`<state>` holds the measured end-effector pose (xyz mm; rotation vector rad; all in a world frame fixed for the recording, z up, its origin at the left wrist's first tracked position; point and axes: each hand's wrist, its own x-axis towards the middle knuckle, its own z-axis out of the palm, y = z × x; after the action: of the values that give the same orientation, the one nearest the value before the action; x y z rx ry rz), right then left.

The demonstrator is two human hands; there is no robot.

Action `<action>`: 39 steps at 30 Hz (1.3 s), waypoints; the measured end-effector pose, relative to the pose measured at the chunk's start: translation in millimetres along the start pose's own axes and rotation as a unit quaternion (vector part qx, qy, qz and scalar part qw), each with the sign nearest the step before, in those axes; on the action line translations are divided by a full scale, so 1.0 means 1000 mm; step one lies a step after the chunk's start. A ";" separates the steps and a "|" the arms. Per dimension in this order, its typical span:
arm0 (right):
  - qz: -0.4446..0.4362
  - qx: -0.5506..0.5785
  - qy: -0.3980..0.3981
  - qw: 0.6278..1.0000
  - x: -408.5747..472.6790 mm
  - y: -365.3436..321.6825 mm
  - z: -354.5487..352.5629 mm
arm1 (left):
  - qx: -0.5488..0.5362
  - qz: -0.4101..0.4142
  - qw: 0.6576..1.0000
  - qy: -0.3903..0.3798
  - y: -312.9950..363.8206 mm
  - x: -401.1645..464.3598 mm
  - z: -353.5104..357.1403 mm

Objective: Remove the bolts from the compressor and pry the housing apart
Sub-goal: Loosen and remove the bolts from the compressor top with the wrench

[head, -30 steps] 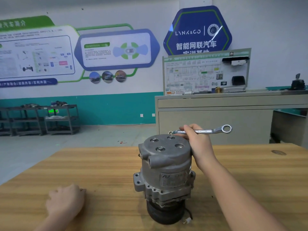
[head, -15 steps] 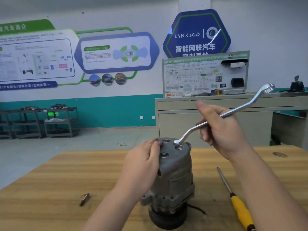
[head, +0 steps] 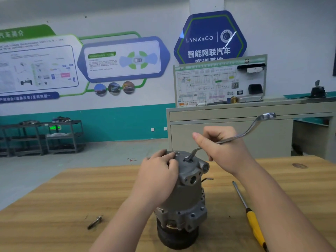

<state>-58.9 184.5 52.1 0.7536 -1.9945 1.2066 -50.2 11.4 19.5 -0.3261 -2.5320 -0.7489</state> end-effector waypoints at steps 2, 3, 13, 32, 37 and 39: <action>-0.037 -0.025 0.022 0.999 -0.006 -0.004 0.005 | -0.001 0.002 1.000 0.004 0.005 0.001 0.002; -0.057 -0.043 0.042 0.997 -0.011 -0.006 0.009 | 0.003 0.003 1.000 0.005 0.008 0.001 0.003; -0.127 -0.114 0.180 0.969 -0.049 -0.008 0.037 | -0.075 -0.026 0.996 0.043 0.005 -0.001 0.014; 0.228 0.394 0.153 0.877 -0.028 0.027 0.018 | -0.239 -0.005 0.971 0.031 -0.019 -0.002 0.005; 0.399 0.398 0.072 0.823 -0.005 0.032 0.014 | -0.259 0.013 0.966 0.019 -0.023 -0.001 0.004; 0.415 0.401 0.059 0.815 -0.002 0.031 0.013 | -0.290 0.018 0.955 0.053 -0.028 -0.007 0.009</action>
<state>-83.8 185.6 30.3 0.0820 -1.6775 2.6244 -57.6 -7.0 -3.4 -0.5033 -2.1514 -1.4479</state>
